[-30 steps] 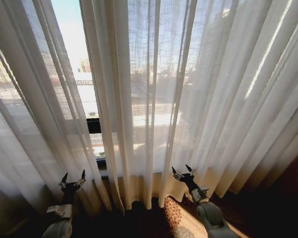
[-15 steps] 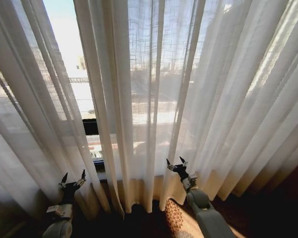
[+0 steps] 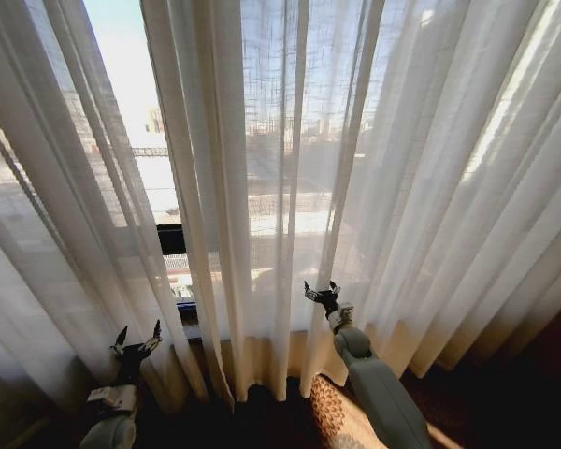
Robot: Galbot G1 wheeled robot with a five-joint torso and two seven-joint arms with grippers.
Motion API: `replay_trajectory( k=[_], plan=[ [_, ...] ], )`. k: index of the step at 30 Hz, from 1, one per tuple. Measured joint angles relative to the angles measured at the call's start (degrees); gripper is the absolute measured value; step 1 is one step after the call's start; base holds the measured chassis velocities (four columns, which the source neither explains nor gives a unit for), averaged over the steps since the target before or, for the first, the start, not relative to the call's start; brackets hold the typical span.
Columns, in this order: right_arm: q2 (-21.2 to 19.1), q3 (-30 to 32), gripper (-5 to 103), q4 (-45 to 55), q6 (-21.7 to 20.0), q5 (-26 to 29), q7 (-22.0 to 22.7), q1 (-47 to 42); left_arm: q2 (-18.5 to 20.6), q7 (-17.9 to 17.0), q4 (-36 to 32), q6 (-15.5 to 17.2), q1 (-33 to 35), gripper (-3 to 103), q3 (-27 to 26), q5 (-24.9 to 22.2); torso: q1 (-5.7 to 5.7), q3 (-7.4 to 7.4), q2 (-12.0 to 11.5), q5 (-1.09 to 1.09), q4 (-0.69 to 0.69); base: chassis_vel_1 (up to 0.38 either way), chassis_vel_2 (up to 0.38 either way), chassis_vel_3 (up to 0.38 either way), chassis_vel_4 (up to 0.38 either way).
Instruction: Open the curtains by pulling them apart, changing their state from closed to fully open.
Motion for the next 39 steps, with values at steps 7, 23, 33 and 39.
replay_trajectory(
  k=[7,23,33,39],
  plan=[
    [0.27,0.21,79,0.11,0.68,-0.52,0.09,-1.37,0.0,0.0,0.0,0.0,0.0,100,0.0,0.0,0.0,0.0,0.0,-0.01,-0.01,0.0,0.0,0.0,0.0],
    [0.17,0.43,19,0.69,1.7,0.06,-1.42,-2.05,0.0,0.0,0.0,0.0,0.0,100,0.0,0.0,0.0,0.0,0.0,0.0,0.0,0.0,0.0,0.0,0.0],
    [0.15,1.62,0,0.02,3.29,0.84,-3.84,-2.44,0.0,0.0,0.0,0.0,0.0,100,0.0,0.0,0.0,0.0,0.0,-0.01,0.0,0.0,0.0,0.0,0.0],
    [-0.12,1.91,0,-0.06,3.02,0.84,-5.29,-2.7,0.0,0.0,0.0,0.0,0.0,100,0.0,0.0,0.0,-0.01,0.0,0.0,0.0,0.0,0.0,0.0,0.0]
  ],
)
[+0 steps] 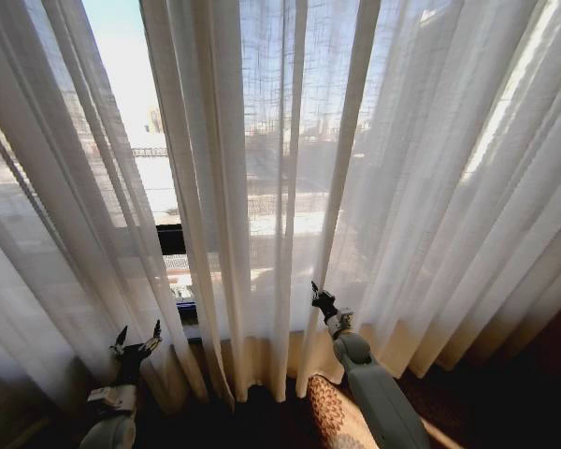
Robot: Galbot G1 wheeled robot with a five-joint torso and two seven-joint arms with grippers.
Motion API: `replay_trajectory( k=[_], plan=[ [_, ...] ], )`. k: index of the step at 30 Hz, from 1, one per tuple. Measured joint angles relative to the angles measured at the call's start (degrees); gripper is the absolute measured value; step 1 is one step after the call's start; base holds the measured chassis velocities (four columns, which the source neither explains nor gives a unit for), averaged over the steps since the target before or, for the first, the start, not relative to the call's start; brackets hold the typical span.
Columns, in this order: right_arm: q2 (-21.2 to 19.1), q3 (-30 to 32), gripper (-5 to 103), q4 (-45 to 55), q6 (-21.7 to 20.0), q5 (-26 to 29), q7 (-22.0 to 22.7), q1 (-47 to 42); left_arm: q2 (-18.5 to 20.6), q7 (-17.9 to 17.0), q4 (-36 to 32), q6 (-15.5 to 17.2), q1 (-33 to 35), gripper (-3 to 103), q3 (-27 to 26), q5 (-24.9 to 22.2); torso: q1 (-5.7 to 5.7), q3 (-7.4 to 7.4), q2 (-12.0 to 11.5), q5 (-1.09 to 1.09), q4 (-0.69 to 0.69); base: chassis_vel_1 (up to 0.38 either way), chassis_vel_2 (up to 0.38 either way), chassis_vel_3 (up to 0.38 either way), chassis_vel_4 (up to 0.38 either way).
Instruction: Open the curtains by pulling them apart, changing their state from closed to fully open.
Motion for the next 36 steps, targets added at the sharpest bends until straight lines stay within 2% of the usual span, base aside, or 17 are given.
replay_trajectory(
  k=[11,18,36],
  plan=[
    [-0.03,0.58,0,-0.28,-0.45,-0.04,-0.81,0.01,0.0,0.0,0.0,0.0,0.0,100,-0.01,0.0,0.0,0.0,0.0,0.0,0.01,-0.02,-0.021,0.017,0.014],
    [-0.34,1.26,0,-0.4,-0.33,0.24,-1.03,0.01,0.0,0.0,0.0,0.0,0.0,100,-0.01,0.0,0.0,0.0,0.0,-0.01,0.01,-0.141,-0.14,0.162,0.135],
    [-1.27,2.57,0,-1.76,0.7,0.79,-3.03,0.02,0.0,0.0,0.0,0.0,0.0,100,-0.01,0.0,-0.01,0.0,0.0,-0.02,0.0,-0.307,-0.315,0.304,0.299]
  ],
)
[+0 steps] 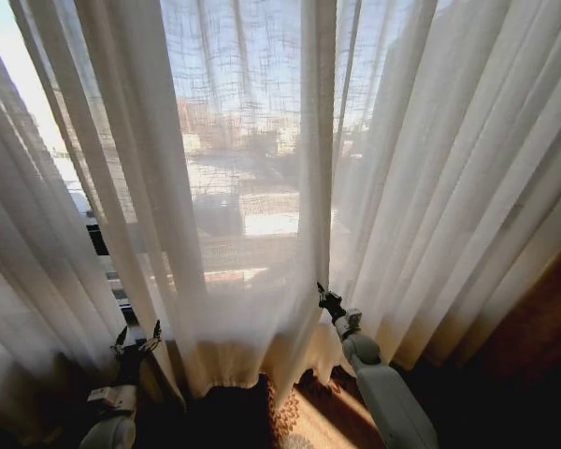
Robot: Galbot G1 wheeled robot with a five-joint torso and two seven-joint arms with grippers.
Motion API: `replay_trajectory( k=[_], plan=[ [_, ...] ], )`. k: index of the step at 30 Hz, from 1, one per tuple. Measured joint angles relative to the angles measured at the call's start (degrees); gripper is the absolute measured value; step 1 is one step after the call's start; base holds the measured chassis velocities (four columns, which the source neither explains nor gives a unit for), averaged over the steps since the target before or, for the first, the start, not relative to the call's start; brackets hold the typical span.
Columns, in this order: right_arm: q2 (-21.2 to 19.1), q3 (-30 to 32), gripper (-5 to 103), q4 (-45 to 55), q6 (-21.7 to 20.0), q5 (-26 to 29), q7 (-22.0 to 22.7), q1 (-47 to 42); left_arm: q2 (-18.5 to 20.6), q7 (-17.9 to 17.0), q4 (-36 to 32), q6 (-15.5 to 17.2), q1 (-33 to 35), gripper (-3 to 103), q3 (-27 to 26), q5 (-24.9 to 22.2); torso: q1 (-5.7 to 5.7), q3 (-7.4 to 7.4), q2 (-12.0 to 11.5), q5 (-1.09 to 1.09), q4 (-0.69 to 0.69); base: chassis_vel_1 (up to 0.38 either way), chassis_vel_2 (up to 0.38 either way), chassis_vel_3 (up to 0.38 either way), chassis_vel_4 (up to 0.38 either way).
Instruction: Open the curtains by pulling them apart, changing their state from closed to fully open.
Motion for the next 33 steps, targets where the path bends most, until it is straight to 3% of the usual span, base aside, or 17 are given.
replay_trajectory(
  k=[33],
  plan=[
    [-1.1,1.94,0,0.39,0.24,0.43,-1.5,-0.92,0.0,0.0,0.0,0.0,0.0,100,0.0,0.0,0.01,0.0,0.0,0.01,0.0,-0.353,-0.361,0.356,0.356]
  ],
)
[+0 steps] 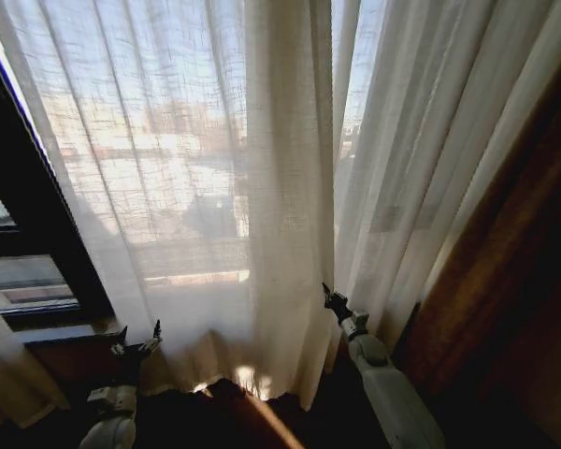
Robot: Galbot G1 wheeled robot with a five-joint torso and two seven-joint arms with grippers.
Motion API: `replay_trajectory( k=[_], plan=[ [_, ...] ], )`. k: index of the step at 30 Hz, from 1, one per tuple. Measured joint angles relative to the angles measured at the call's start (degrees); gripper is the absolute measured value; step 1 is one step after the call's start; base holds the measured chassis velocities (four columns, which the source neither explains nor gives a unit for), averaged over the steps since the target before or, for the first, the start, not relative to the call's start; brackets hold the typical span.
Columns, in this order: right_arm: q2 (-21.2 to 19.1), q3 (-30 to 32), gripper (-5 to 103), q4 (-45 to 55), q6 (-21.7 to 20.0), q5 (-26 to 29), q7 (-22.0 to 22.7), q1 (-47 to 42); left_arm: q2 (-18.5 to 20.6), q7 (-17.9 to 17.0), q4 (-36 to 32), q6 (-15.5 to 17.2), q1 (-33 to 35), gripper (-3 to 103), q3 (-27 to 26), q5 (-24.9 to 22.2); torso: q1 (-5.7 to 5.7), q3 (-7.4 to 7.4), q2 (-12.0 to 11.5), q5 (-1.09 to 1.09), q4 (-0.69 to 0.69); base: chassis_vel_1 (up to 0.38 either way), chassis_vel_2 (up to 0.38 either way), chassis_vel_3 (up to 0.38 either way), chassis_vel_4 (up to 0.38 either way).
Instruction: Open the curtains by pulling them apart, changing their state from closed to fully open.
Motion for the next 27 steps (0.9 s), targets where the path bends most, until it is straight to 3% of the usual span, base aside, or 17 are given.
replay_trajectory(
  k=[16,27],
  plan=[
    [-0.31,0.39,0,0.21,0.0,0.32,-0.25,-0.15,0.0,0.0,0.0,0.0,0.0,100,0.0,0.0,0.0,0.0,0.0,0.0,0.01,-0.358,-0.35,0.357,0.347],
    [0.3,-0.53,0,0.87,2.91,2.61,0.4,-0.06,-0.01,0.02,-0.01,0.0,0.0,100,0.02,0.0,0.0,0.0,0.0,0.04,-0.03,-0.266,-0.276,0.272,0.27]
  ],
)
